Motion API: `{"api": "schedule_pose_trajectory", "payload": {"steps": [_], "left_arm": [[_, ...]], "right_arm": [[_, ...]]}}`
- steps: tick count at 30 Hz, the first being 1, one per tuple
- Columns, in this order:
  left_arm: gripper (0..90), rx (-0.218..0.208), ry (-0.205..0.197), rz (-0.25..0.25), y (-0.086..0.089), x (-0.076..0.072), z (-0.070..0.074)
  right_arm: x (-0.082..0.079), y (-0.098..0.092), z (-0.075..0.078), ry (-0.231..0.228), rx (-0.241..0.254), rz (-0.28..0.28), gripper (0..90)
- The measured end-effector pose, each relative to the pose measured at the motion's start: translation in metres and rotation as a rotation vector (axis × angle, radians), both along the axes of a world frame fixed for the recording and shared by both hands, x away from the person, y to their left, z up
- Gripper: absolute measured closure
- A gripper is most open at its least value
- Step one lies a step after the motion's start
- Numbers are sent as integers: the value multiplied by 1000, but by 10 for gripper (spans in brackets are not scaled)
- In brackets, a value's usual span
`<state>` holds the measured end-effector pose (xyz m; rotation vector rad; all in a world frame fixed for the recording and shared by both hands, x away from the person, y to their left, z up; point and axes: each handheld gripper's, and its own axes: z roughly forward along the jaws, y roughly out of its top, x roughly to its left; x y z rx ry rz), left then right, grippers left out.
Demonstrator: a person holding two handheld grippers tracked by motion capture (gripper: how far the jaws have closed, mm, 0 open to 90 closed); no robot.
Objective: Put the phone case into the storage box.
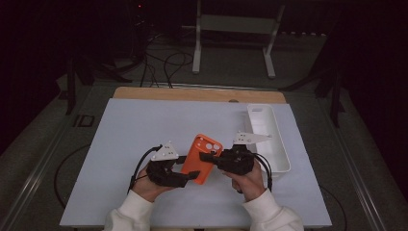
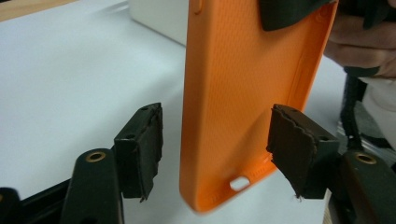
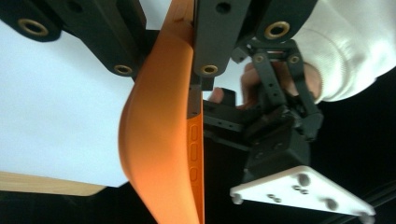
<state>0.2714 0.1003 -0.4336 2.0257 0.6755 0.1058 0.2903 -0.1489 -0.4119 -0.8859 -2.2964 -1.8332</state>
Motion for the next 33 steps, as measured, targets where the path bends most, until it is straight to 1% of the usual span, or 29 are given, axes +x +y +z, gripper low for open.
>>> {"api": "schedule_pose_trajectory", "payload": {"steps": [2,4,6,7,9,11,16,18,19,21,24,28,32,33], "left_arm": [[402,-4,1,-14,-1,0,0],[404,-8,5,-27,-2,0,0],[413,-7,6,-35,-2,-1,0],[426,-16,12,-45,-2,-1,0],[448,-23,20,-57,-2,-1,0],[483,-26,27,-74,-2,0,0],[571,-14,35,-100,-3,-1,-1],[612,-16,45,-111,-3,-1,-1],[632,-16,44,-117,-3,-1,-2],[676,-29,54,-132,-2,-2,-2],[731,-38,45,-144,-2,-2,-3],[794,-59,53,-156,-2,-2,-5],[830,-67,53,-160,-1,-3,-5],[837,-65,48,-163,-1,-3,-5]], "right_arm": [[-1,1,0,-4,8,23,856],[-1,2,0,-11,9,38,856],[-2,2,0,-13,9,42,856],[-1,1,0,-19,23,51,856],[-1,0,-1,-15,39,62,856],[0,0,-1,-16,45,68,856],[1,-2,-3,-16,47,82,853],[2,-3,-4,-9,51,89,848],[2,-3,-4,-10,52,95,845],[3,-4,-5,-7,55,108,839],[4,-6,-5,-4,57,123,823],[5,-8,-5,0,66,130,783],[6,-8,-6,-3,72,132,753],[6,-8,-6,-3,74,133,744]]}}
